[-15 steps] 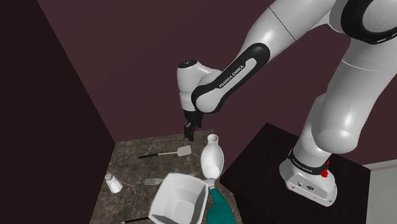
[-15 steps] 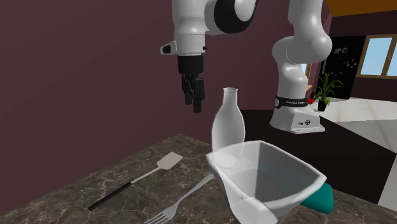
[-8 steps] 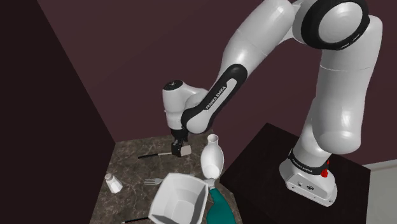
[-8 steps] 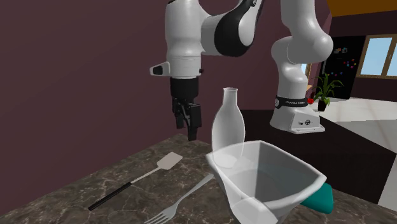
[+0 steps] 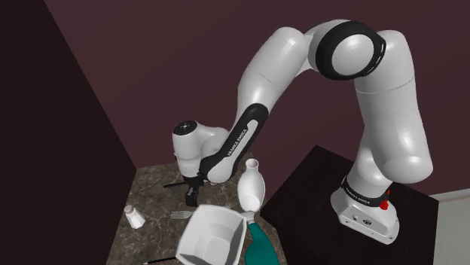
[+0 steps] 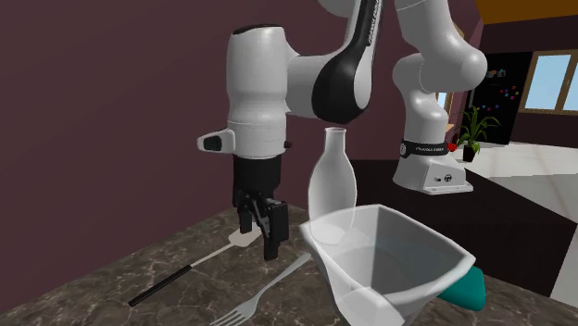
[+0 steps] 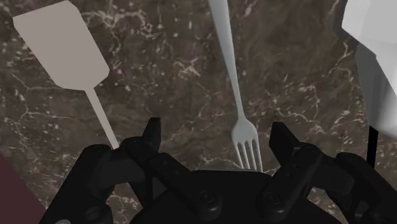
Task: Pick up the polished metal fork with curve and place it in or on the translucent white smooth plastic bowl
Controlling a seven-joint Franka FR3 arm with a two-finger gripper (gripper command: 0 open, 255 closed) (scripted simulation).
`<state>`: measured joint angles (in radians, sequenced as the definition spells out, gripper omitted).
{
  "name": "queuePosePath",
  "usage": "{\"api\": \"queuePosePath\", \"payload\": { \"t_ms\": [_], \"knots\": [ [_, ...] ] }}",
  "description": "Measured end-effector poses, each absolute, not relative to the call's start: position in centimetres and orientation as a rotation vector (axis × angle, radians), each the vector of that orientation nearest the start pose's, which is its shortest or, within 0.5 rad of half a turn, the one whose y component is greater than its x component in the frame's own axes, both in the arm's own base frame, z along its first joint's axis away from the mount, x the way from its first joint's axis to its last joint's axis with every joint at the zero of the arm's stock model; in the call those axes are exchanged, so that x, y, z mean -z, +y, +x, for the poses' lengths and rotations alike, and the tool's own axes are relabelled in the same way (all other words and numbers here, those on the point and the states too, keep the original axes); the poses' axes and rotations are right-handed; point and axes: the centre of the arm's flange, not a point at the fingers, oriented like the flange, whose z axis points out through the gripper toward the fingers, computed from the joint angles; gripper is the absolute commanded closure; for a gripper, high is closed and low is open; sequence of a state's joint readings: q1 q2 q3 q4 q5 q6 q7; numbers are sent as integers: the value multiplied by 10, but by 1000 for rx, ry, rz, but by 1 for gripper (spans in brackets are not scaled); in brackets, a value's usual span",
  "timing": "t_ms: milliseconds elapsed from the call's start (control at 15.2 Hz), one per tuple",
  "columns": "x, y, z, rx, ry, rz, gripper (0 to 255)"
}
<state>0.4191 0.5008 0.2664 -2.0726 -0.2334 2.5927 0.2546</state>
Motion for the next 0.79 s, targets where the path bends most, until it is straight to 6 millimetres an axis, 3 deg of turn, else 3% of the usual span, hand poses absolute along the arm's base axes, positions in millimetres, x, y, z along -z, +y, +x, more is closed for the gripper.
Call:
{"api": "queuePosePath", "payload": {
  "t_ms": [330, 792],
  "knots": [
    [-164, 423, 456, 98, -1019, -2936, 0],
    [-129, 429, 459, 103, -1030, -2931, 0]
  ]
}}
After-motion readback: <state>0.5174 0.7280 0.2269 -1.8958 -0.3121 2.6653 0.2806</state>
